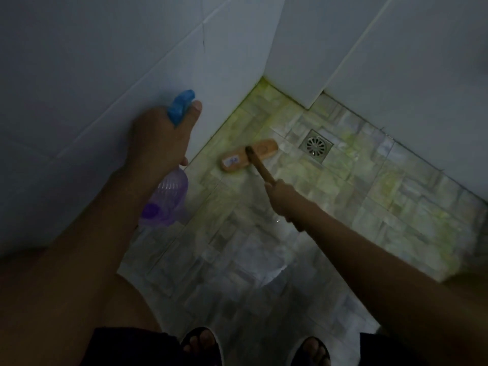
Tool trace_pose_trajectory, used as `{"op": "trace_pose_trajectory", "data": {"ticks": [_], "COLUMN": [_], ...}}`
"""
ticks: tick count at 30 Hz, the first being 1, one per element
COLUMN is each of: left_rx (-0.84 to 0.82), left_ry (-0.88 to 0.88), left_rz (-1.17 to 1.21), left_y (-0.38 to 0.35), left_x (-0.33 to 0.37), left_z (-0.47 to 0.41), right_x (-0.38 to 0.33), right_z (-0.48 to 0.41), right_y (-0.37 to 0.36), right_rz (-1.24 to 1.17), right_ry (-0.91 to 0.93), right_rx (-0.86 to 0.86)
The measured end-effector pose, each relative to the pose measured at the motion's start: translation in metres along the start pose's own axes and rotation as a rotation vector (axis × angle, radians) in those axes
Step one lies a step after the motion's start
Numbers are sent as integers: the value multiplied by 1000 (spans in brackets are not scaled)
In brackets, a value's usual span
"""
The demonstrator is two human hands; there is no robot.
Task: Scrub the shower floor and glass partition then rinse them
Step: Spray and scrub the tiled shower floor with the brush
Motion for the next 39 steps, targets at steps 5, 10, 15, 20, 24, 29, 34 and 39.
{"op": "trace_pose_trajectory", "data": {"ticks": [5,10,15,20,24,29,34,39], "left_rx": [4,-2,-3,-6,-20,-19,-44,-51], "left_ry": [-4,-4,23,44,37,49,50,27], "left_rz": [-16,-45,-45,-60,-56,-40,-37,-64], "left_y": [1,2,1,1,0,0,-1,1], "left_x": [1,1,3,3,3,3,3,3], "left_z": [0,2,-2,-1,1,0,1,0], "right_x": [10,-39,-48,15,-2,-74,-112,-105], "right_z": [-38,-104,-63,-31,-67,-106,-100,-107], "right_y": [50,90,43,37,73,82,65,59], "right_rz": [-114,-268,-105,46,-139,-530,-681,-732], "right_ry": [-85,-215,-22,13,-96,-215,-185,-206], "right_rx": [120,136,99,99,154,12,-44,-29]}}
Point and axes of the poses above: each hand's wrist, its own z-axis away from the middle knuckle, its own y-axis out of the back of the hand, x = y × z, the point moved 8 cm from there along -z, towards the middle knuckle, and after that the axes turned 10 degrees about x, right-handed, at the moved point
